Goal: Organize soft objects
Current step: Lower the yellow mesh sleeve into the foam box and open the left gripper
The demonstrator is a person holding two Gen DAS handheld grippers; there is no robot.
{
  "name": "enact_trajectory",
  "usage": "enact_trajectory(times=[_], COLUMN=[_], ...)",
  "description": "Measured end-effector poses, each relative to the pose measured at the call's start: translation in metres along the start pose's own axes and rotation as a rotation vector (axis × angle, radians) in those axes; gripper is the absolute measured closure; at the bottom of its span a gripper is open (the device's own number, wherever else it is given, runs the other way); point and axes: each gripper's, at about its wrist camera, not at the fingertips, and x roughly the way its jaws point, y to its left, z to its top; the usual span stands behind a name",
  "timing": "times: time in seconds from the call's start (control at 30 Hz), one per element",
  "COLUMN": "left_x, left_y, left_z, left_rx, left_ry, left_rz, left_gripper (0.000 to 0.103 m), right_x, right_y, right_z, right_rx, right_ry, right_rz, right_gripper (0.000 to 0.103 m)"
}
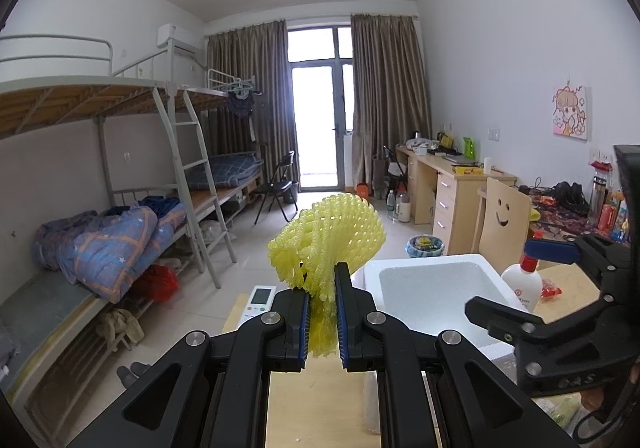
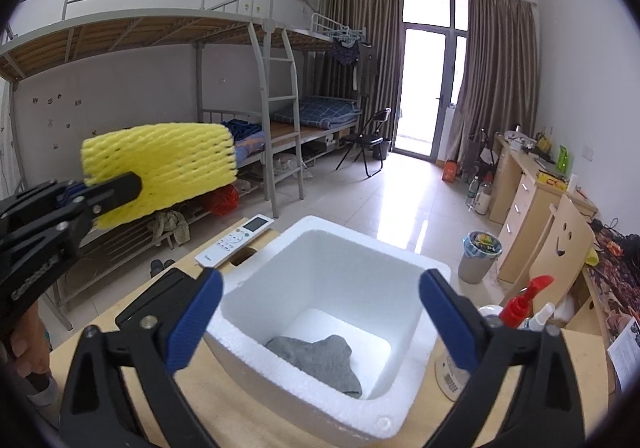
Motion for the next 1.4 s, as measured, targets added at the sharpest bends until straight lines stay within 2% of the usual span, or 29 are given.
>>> enact_trajectory(times=[0.67, 0.87, 1.1, 1.4], left_x=[0.012, 0.025, 0.039, 0.053], left_y=[-0.047, -0.062, -0.071, -0.071], left_z=[0.007, 0.005, -0.001, -0.007], left_rx=[0.069, 0.089, 0.113, 0.115], left_ry=[0.017, 0.076, 0.145, 0.216], left_rz=[-0.141, -0.206, -0.239, -0.231], left_gripper=[0.091, 0.091, 0.091, 0.091], right_x=[-0.059, -0.071, -0.081, -0.088], right_y=[-0.017, -0.033, -0.043, -0.048], right_z=[-0.016, -0.027, -0.037, -0.049], right_rx=[0.023, 0.072, 0.101, 0.120], right_ry=[-0.060, -0.063, -0.064, -0.060], right_rz=[-0.090, -0.126, -0.160, -0.190], right_gripper=[0.000, 0.000, 0.000, 0.001])
